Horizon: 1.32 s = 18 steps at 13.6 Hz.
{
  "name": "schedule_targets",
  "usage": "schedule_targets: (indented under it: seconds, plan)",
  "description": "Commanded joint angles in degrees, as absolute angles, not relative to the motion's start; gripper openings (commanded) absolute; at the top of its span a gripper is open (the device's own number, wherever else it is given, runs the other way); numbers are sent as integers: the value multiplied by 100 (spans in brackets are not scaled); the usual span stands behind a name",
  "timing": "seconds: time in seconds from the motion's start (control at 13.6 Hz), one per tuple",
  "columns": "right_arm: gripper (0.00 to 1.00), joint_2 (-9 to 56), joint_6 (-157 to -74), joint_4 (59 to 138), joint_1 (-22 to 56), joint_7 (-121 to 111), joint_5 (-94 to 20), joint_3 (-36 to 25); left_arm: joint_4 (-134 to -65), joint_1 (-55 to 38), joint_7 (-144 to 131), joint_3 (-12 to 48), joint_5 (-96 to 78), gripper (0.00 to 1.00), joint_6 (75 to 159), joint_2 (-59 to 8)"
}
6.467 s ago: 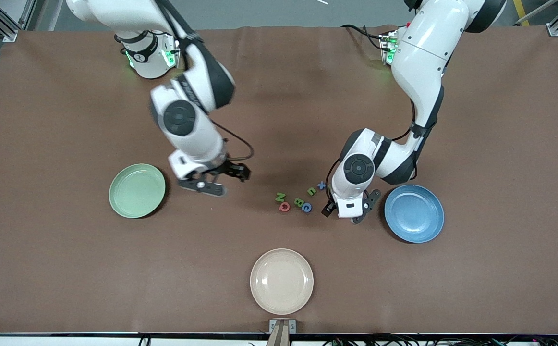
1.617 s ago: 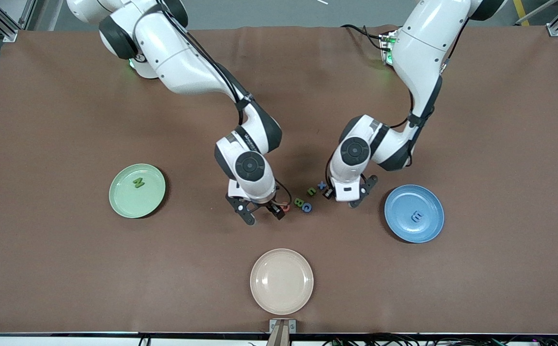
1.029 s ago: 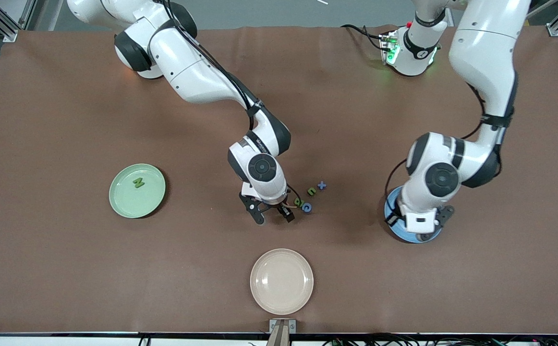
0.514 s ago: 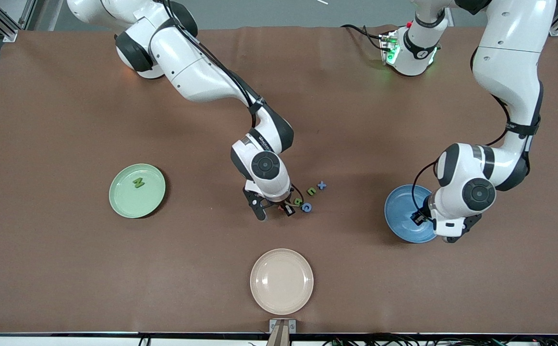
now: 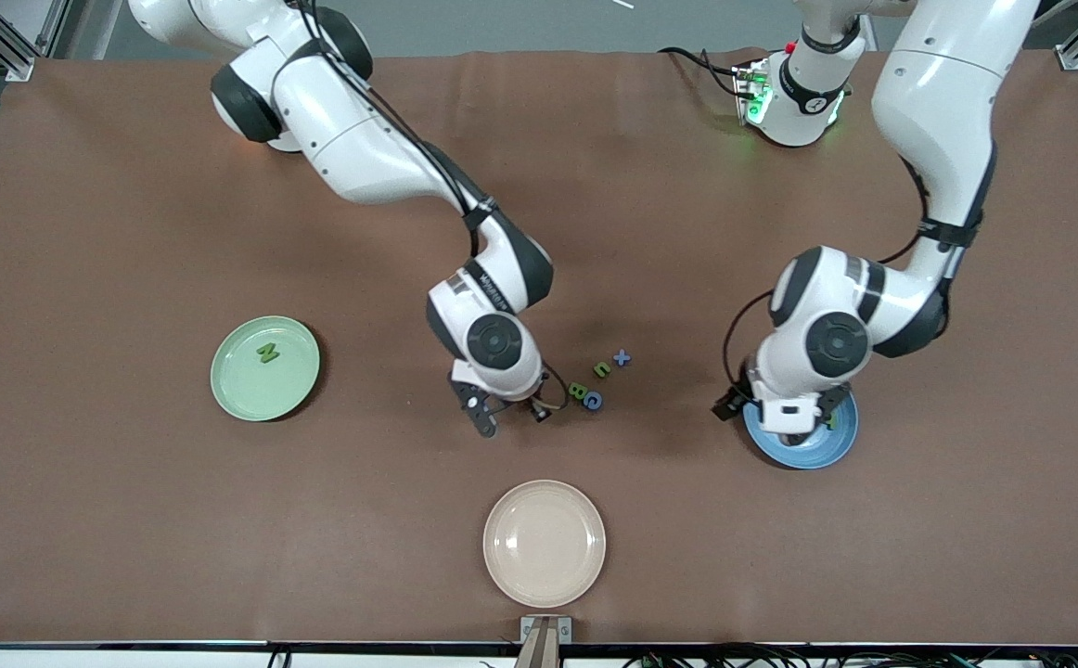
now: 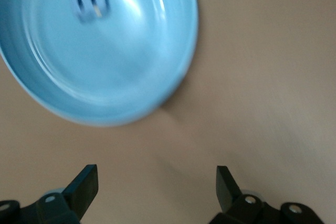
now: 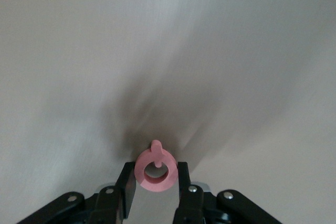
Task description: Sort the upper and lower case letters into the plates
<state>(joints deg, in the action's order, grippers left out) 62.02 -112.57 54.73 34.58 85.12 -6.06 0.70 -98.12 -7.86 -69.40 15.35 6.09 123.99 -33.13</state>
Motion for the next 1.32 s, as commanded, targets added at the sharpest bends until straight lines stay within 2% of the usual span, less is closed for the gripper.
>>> schedule_targets:
  seconds: [0.0,0.22,0.44,0.59,0.88,1.18,1.25]
  plan:
    - [0,5513,-10216,5817,2858,7159,-703,237,-9809,-1281,-7670,1556,650,94,12646,-3470]
    - [0,4364,-10378,7420,2401,5639,-607,176,-9914,-1844,-8006,1529,694,90,13138,-3708]
    - [0,3062,-11361,9512,1804,4206,-422,176,-10063,-2056,-8183,1521,712,84,13420,-3779]
    - [0,2595,-11819,10376,1452,3475,-404,176,-10194,-2065,-8191,1521,790,79,13421,-3727]
    - [0,2163,-12820,11537,994,2499,-404,176,-10327,-2083,-8227,1538,976,75,13640,-3779]
    - [0,2215,-14121,12356,660,1943,-404,176,-10336,-2118,-8227,1538,976,73,13772,-3849]
    - [0,2215,-14211,12401,616,1873,-404,176,-10336,-2136,-8227,1538,976,72,13807,-3884]
